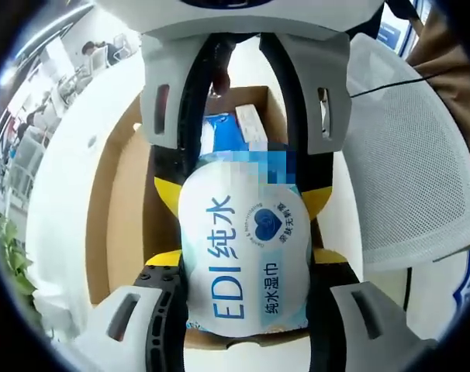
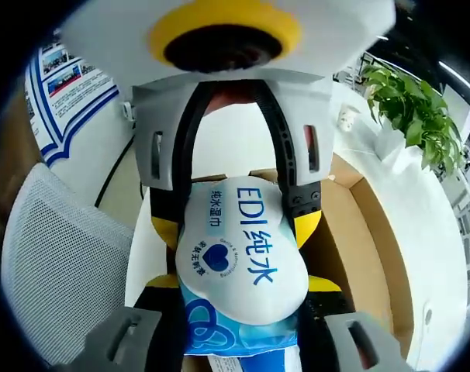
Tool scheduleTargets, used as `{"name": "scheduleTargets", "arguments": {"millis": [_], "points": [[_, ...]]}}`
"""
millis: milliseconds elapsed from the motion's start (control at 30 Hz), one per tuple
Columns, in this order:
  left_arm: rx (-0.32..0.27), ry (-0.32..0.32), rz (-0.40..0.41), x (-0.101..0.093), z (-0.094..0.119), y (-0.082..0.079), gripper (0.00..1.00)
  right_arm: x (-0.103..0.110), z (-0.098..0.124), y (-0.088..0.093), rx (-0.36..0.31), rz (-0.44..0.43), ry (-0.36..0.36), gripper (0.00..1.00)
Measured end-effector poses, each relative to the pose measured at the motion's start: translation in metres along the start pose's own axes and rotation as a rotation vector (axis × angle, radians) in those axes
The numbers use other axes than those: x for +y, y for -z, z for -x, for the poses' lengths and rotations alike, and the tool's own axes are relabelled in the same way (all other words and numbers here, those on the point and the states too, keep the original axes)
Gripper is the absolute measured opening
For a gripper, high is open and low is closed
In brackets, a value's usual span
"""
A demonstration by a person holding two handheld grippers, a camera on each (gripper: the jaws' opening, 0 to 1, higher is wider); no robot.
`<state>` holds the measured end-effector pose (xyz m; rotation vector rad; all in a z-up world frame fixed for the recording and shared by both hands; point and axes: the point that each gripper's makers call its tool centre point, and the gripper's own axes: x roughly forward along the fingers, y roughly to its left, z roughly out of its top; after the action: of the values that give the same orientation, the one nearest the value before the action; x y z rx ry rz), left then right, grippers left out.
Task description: Operate the shoe box by opening the lid, removing the specified soft item, and placing it in the target area until the item is outside and the box remains undamaged.
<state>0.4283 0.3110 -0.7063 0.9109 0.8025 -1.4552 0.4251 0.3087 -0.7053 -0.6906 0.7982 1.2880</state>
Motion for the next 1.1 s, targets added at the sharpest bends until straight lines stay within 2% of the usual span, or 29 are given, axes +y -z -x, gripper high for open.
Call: {"name": "scheduleTargets", "arguments": {"millis": [700,900,1100], "points": [[-0.016,0.017,-0.068,-0.012,-0.012,-0.053,0.6,0.007,0.041,0.036,0.011,-0.045,0.052,0.54],[-0.016,0.017,-0.08,-0.014,-0.011,-0.059,0.6,0.008,0.046,0.038,0.009,-0.05,0.062,0.54],[-0.009,0.01,-0.08,-0.014,-0.008,-0.055,0.6,0.01,0.045,0.034,0.0,-0.044,0.064,0.54]]}}
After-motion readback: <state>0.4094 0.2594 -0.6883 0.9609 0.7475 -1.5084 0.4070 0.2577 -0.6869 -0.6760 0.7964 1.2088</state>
